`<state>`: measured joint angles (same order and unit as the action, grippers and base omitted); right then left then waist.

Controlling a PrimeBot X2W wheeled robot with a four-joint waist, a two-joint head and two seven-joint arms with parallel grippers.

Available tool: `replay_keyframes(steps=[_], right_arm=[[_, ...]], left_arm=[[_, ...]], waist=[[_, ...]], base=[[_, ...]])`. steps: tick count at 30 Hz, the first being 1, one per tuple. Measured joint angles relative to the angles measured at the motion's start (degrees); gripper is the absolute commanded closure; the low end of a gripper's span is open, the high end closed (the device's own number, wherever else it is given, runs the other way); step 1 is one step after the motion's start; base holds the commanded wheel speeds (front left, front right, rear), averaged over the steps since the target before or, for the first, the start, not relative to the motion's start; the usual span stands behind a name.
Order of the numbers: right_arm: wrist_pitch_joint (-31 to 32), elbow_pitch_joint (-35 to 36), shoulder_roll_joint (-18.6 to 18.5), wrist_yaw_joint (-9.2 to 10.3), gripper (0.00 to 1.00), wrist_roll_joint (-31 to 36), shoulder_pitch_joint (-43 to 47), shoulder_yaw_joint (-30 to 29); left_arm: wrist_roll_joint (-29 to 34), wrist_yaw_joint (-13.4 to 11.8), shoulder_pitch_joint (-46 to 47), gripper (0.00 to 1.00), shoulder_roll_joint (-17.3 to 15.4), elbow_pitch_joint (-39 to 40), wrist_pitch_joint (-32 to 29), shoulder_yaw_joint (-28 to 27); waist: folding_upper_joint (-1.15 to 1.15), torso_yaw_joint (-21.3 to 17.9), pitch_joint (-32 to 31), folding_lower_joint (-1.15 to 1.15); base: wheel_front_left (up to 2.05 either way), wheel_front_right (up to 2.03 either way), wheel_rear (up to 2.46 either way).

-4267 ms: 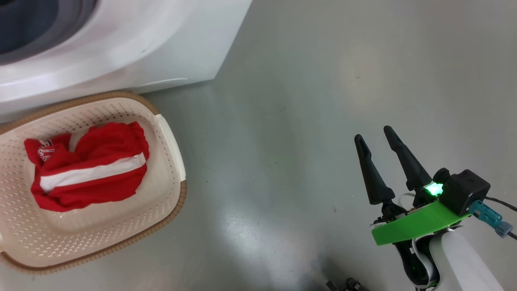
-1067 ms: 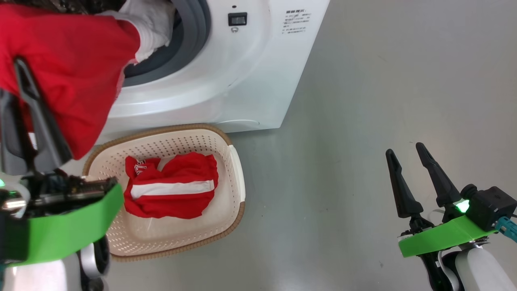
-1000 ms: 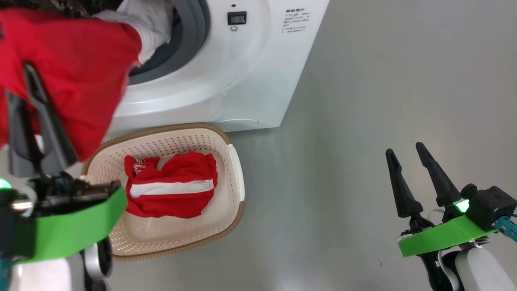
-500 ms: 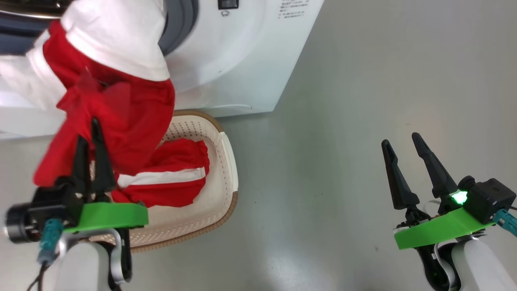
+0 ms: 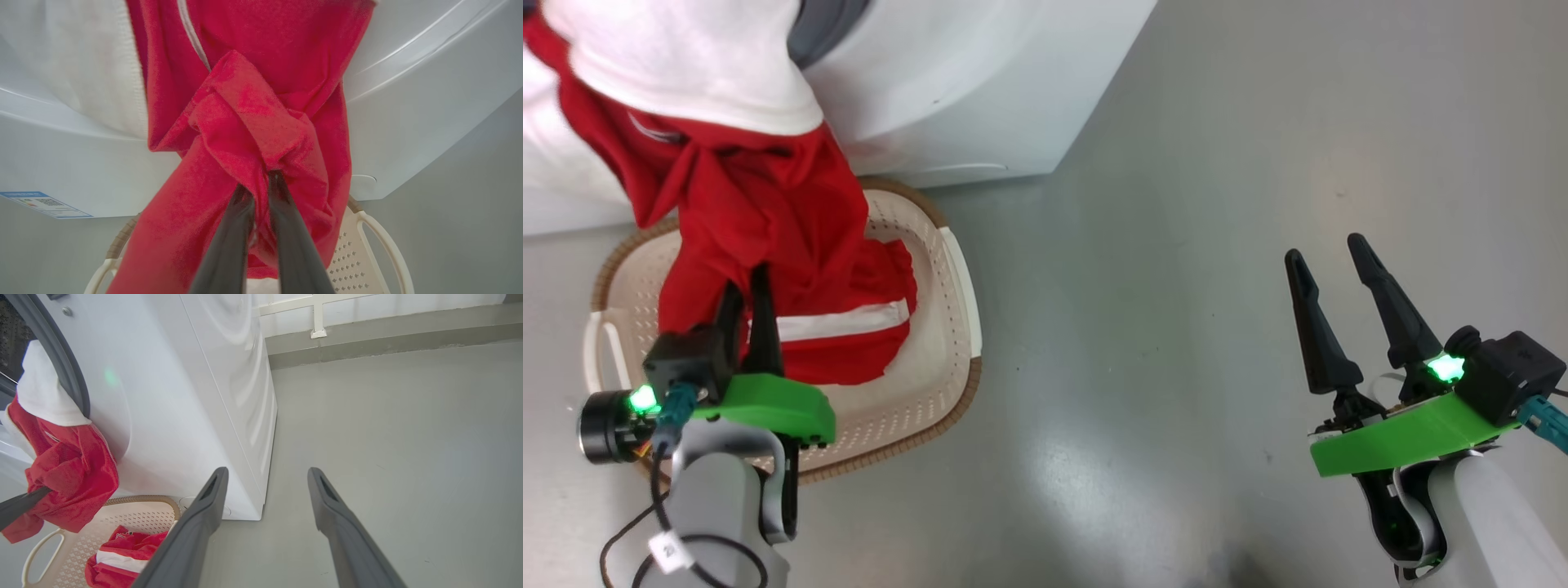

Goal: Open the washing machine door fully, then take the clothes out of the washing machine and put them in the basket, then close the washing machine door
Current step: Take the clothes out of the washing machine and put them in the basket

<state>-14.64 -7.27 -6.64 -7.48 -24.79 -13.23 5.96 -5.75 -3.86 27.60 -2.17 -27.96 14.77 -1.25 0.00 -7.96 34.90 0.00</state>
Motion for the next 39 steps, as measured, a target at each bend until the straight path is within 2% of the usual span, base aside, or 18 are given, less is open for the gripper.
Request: replay_keyframes(steps=[12,13,14,16,18,19,21,22,23,30,39], right_arm=[[0.00,0.71,0.16,0.00,0.00,-0.30,-2.35,0.01],[0.00,0.94,0.16,0.00,0.00,-0.30,-2.62,0.00],[0.00,1.04,0.19,0.00,0.00,-0.30,-2.78,0.01],[0.00,1.07,0.26,0.00,0.00,-0.30,-3.35,0.02],[0.00,1.15,0.26,0.00,0.00,-0.30,-3.58,0.01],[0.00,1.15,0.26,0.00,0.00,-0.30,-3.59,0.01],[0.00,1.15,0.26,0.00,0.00,-0.30,-3.60,-0.01],[0.00,1.15,0.24,0.00,0.00,-0.30,-3.60,-0.03],[0.00,1.15,0.23,0.00,0.00,-0.30,-3.63,-0.03],[0.00,1.13,0.00,0.00,0.00,-0.30,-3.71,-0.13],[0.00,1.14,-0.48,0.00,0.00,-0.30,-3.70,-0.23]], left_arm=[[2.26,0.46,7.53,1.00,0.19,-12.98,-0.07,-0.22],[2.27,0.46,8.26,0.93,0.20,-13.54,-0.05,-0.34],[2.30,0.46,9.03,0.72,0.20,-14.05,-0.07,-0.45],[2.36,0.46,10.90,0.70,0.21,-15.37,-0.05,-0.81],[2.37,0.46,11.69,0.49,0.21,-16.03,-0.07,-1.10],[2.36,0.46,11.99,0.33,0.21,-16.26,-0.07,-1.30],[2.37,0.42,12.48,0.24,0.22,-16.37,-0.07,-1.47],[2.36,0.40,12.56,0.11,0.27,-16.31,-0.07,-1.54],[2.36,0.40,12.57,0.07,0.30,-16.24,-0.07,-1.68],[0.94,0.45,12.44,0.00,0.35,-12.66,-0.05,-2.15],[-3.38,0.37,7.44,0.00,0.37,-2.58,-0.05,0.47]], waist=[[0.00,-0.96,5.10,0.00],[0.00,-0.98,5.52,0.00],[0.00,-0.99,5.95,0.00],[0.00,-1.04,7.05,0.00],[0.00,-1.04,7.59,0.00],[0.00,-1.02,7.81,0.00],[0.00,-0.92,8.03,0.00],[0.00,-0.85,8.02,0.00],[0.00,-0.80,8.00,0.00],[0.00,-0.13,7.57,0.00],[0.00,1.30,6.52,0.00]], base=[[0.00,0.00,0.00],[0.00,0.00,0.00],[0.00,0.00,0.00],[0.00,0.00,0.00],[0.00,0.00,0.00],[0.00,0.00,0.00],[0.00,0.00,0.00],[0.00,0.00,0.00],[0.00,0.00,0.00],[0.00,0.00,0.00],[0.00,0.00,0.00]])
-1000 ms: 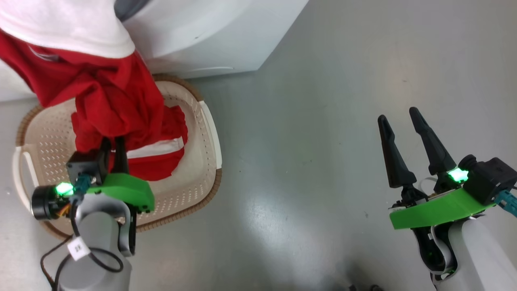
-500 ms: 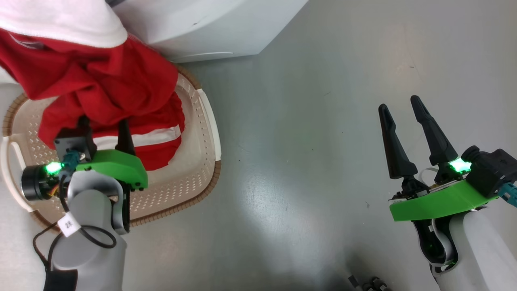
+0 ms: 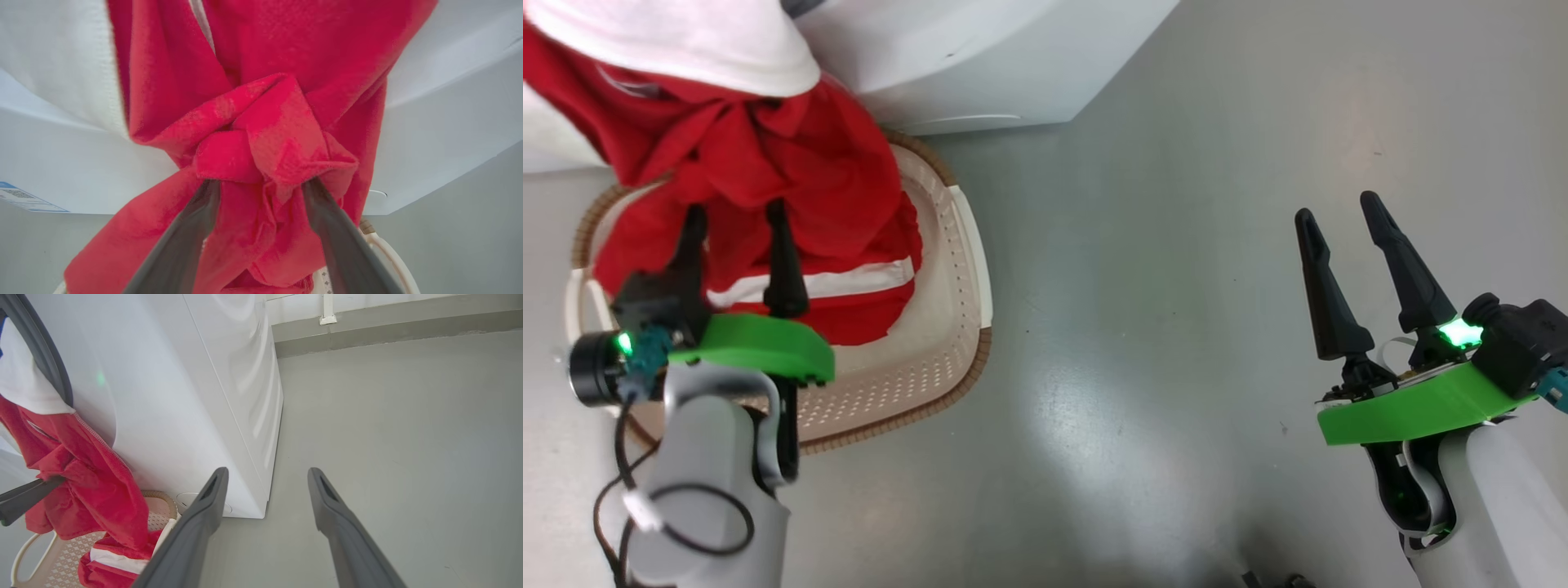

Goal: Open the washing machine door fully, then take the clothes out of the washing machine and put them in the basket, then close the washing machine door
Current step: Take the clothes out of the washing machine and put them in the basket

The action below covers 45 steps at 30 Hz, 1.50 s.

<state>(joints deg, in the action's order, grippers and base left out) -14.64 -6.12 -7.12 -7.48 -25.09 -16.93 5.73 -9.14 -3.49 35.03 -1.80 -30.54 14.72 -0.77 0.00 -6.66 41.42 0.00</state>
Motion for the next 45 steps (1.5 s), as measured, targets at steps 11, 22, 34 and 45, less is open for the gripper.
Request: replay_keyframes(steps=[11,22,34,45], right_arm=[[0.00,0.14,-1.11,0.00,0.00,0.07,0.15,-0.33],[0.00,0.26,-1.60,0.00,0.00,0.08,0.26,-0.54],[0.00,0.40,-1.70,0.00,0.00,0.08,0.51,-1.03],[0.00,0.65,-1.85,0.00,0.00,0.41,0.53,-1.11]], left_arm=[[-2.21,-1.63,-8.80,0.00,-0.04,14.59,0.00,3.22],[-2.01,-5.24,-15.84,0.00,-0.15,26.69,0.01,6.03],[-1.59,-7.17,-17.53,0.00,-0.25,30.23,0.01,7.68],[-1.32,-5.90,-12.62,0.00,-0.22,31.09,0.01,5.36]], waist=[[0.00,2.26,-1.30,0.00],[0.00,2.94,-2.18,0.00],[0.00,3.55,-2.31,0.00],[0.00,4.14,-2.22,0.00]], base=[[0.00,0.00,0.00],[0.00,0.00,0.00],[0.00,0.00,0.00],[0.00,0.00,0.00]])
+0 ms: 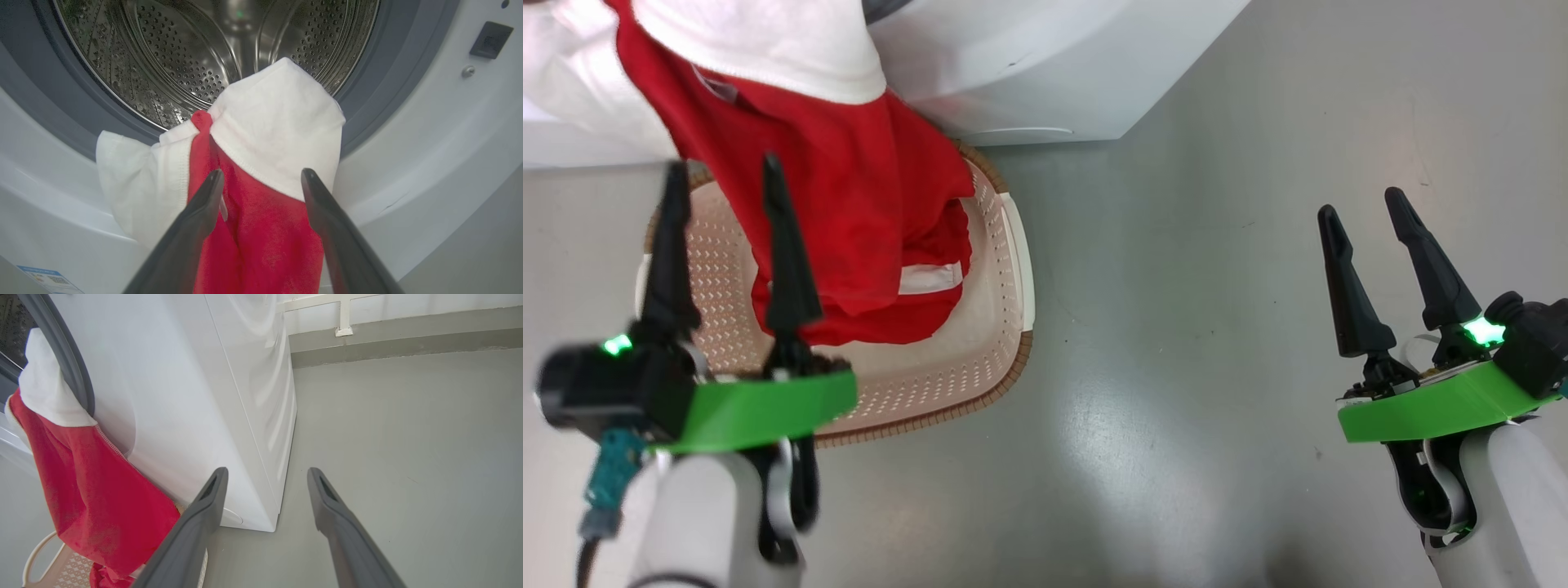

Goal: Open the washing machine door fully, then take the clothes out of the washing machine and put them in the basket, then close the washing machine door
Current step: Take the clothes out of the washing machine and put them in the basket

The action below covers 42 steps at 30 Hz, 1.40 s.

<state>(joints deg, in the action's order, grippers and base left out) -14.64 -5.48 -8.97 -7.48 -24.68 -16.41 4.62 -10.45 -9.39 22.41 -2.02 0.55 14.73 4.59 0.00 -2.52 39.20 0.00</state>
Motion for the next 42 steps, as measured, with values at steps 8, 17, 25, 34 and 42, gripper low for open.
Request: replay_keyframes(steps=[8,17,25,34,42], right_arm=[[0.00,0.01,-0.03,0.00,0.00,0.00,-0.03,0.21],[0.00,0.02,0.08,0.00,0.00,0.00,-0.19,0.67],[0.00,0.01,0.29,0.00,0.00,-0.01,-0.30,1.10],[0.00,0.03,0.58,0.00,0.00,-0.01,-0.35,1.11],[0.00,0.09,0.65,0.00,0.00,-0.01,-0.37,0.45]], left_arm=[[2.53,3.89,10.45,0.00,0.15,-5.04,0.05,-4.97],[5.20,7.44,20.85,0.00,0.27,-16.91,0.05,-8.80],[6.76,8.50,26.74,0.00,0.02,-26.49,0.05,-9.93],[7.06,9.00,30.21,0.90,-0.02,-31.69,0.05,-10.73],[7.46,9.01,30.61,1.00,0.04,-31.59,0.05,-10.95]], waist=[[0.00,-0.40,0.27,0.00],[0.00,-1.44,0.87,0.00],[0.00,-2.31,1.52,0.00],[0.00,-2.61,1.75,0.00],[0.00,-2.33,2.00,0.00]], base=[[0.00,0.00,0.00],[0.00,0.00,0.00],[0.00,0.00,0.00],[0.00,0.00,0.00],[0.00,0.00,0.00]])
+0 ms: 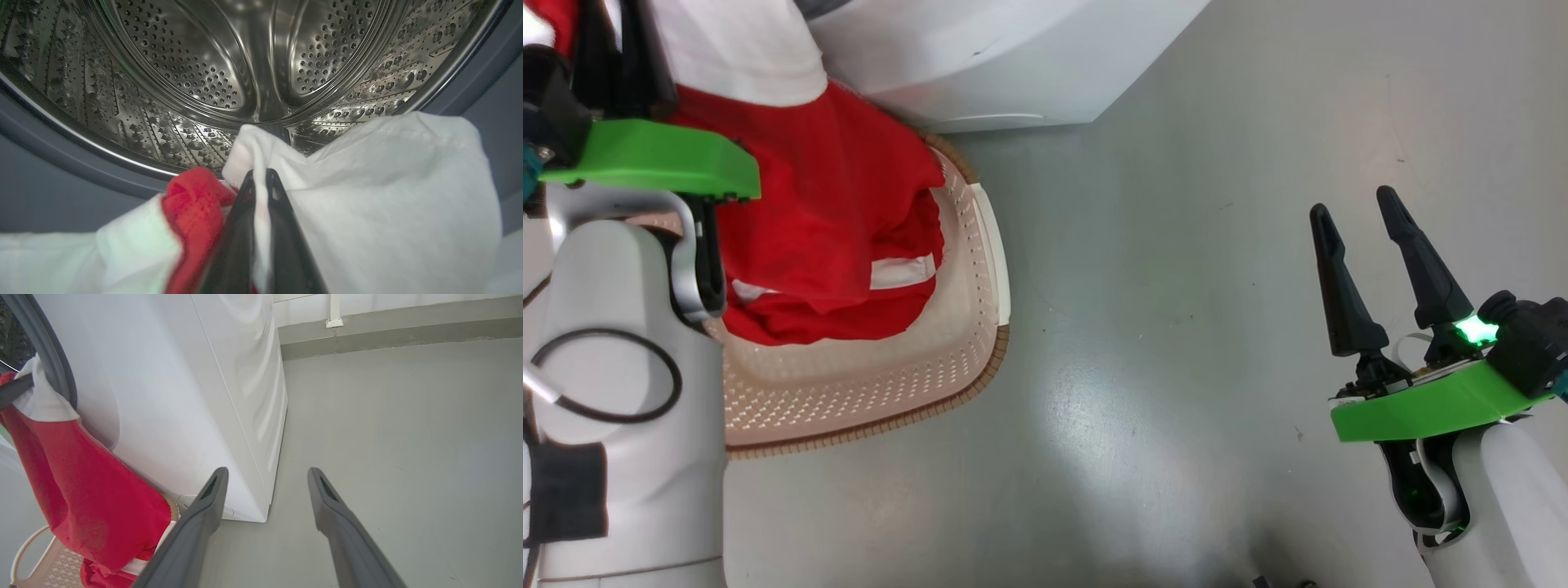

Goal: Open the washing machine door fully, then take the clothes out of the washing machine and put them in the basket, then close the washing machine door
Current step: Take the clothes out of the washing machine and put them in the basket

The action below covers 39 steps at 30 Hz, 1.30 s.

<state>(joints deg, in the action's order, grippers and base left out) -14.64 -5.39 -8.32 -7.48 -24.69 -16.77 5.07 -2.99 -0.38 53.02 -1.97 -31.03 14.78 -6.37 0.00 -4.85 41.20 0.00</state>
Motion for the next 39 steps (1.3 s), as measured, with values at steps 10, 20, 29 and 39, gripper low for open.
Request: replay_keyframes(steps=[10,20,29,39], right_arm=[[0.00,0.24,0.26,0.00,0.00,0.00,-0.13,-0.62],[0.00,0.31,0.04,0.00,0.00,0.00,-0.18,-0.65],[0.00,0.33,0.00,0.00,0.00,-0.01,-0.24,-0.24],[0.00,0.31,0.37,0.00,0.00,-0.03,-1.57,0.40]], left_arm=[[-0.74,0.41,-9.73,1.00,0.60,7.20,0.01,1.18],[-5.82,-1.69,-17.60,1.00,0.58,6.05,0.00,6.09],[-7.70,-2.63,-17.74,1.00,0.58,-2.37,-0.01,8.75],[-7.66,-1.53,-13.86,1.00,0.58,-14.69,-0.07,9.22]], waist=[[0.00,0.94,0.23,0.00],[0.00,1.52,0.71,0.00],[0.00,0.53,1.53,0.00],[0.00,-1.03,2.76,0.00]], base=[[0.00,0.00,0.00],[0.00,0.00,0.00],[0.00,0.00,0.00],[0.00,0.00,0.00]])
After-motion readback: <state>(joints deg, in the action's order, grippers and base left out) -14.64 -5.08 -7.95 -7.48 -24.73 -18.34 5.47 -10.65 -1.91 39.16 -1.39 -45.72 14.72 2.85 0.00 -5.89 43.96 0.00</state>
